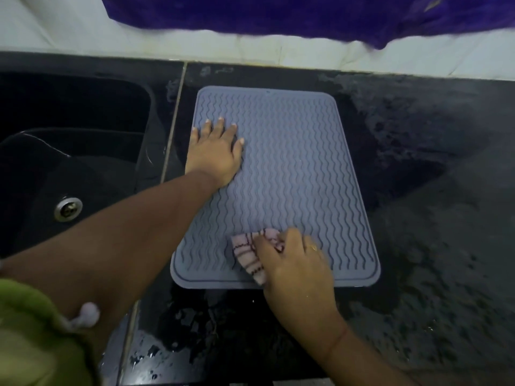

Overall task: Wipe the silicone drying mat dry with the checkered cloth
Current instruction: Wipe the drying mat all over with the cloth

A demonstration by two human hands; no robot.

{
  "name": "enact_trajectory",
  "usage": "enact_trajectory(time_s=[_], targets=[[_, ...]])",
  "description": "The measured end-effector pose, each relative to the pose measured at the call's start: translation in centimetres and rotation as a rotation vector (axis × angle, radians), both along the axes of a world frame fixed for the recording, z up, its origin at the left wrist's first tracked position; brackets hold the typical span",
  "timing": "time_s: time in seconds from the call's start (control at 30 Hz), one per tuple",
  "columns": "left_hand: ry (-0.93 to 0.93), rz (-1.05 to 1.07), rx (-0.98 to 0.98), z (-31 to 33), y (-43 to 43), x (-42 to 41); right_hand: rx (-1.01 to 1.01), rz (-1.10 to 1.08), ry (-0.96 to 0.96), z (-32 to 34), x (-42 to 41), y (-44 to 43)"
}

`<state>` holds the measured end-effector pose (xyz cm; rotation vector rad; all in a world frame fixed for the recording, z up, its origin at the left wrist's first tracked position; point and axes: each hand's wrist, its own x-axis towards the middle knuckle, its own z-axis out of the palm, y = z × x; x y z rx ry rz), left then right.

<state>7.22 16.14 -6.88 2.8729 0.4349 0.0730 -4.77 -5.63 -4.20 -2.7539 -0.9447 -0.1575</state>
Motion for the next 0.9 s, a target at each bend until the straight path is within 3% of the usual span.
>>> enact_trajectory(time_s=[0.23,0.37,0.53,0.63,0.7,0.77,0.9], targets=[[-0.02,-0.024,0.013,-0.1,0.2,-0.1,-0.048,-0.09,-0.079,-0.3,13.0,5.9],[-0.058,-0.012,0.005,-0.2,0.1,0.0,-0.095,-0.128,-0.045,-0.4,13.4,7.2],[-0.046,-0.008,0.013,-0.1,0.1,0.0,0.094,-0.013,-0.054,-0.6,5.5,2.1],[-0.042,-0.016,0.012,0.0,0.0,-0.4,0.104,0.06,0.089,0.1,2.5,0.1],[-0.031,-0.059,0.025,0.1,-0.2,-0.6,0.138,0.001,0.287,0.9,3.6,-0.1],[0.025,-0.131,0.0,0.3,-0.6,-0.4,0.3,-0.111,0.423,1.1,6.7,0.3],[0.005,-0.101,-0.092,1.1,-1.2,0.3,0.539,-0.284,0.236,1.9,14.4,3.1]])
